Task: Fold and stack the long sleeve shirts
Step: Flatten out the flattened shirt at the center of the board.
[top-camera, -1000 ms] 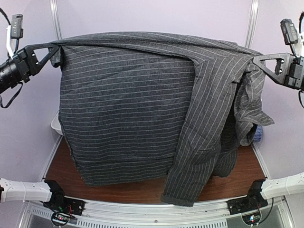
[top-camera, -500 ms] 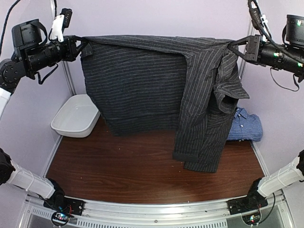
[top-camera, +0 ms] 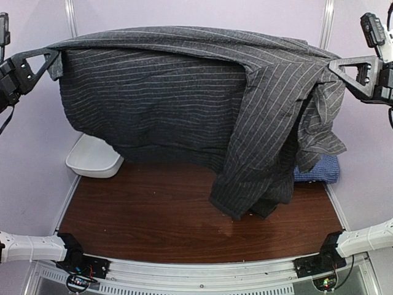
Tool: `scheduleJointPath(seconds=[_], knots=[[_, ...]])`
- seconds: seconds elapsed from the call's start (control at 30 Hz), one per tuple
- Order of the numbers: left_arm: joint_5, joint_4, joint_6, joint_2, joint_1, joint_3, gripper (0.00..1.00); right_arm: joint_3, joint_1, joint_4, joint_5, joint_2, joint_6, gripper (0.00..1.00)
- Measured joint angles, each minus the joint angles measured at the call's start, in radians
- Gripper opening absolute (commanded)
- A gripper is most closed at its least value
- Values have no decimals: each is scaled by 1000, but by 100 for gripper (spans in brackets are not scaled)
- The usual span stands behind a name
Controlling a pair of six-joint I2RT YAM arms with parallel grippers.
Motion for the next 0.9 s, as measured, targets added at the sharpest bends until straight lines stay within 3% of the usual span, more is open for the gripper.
scheduleJointPath(seconds=[0.17,0.33,0.47,0.6,0.77,0.9], knots=[[75,-3,-33,-48,0,-10,0,-21,0,77,-118,-31,81,0],[43,-16,-31,-26,-2,17,0,-20,2,78,-93,-28,87,0],[-73,-34,-8,35,-4,22,0,-20,3,33,50,-16,60,0],[-235,-14,23,110,-7,-53,0,-74,5,-6,299,-11,19,0],[-444,67,50,217,7,-272,0,-304,-4,23,579,10,-28,0],[-494,178,48,340,95,-459,0,-488,-134,127,636,127,-74,0]])
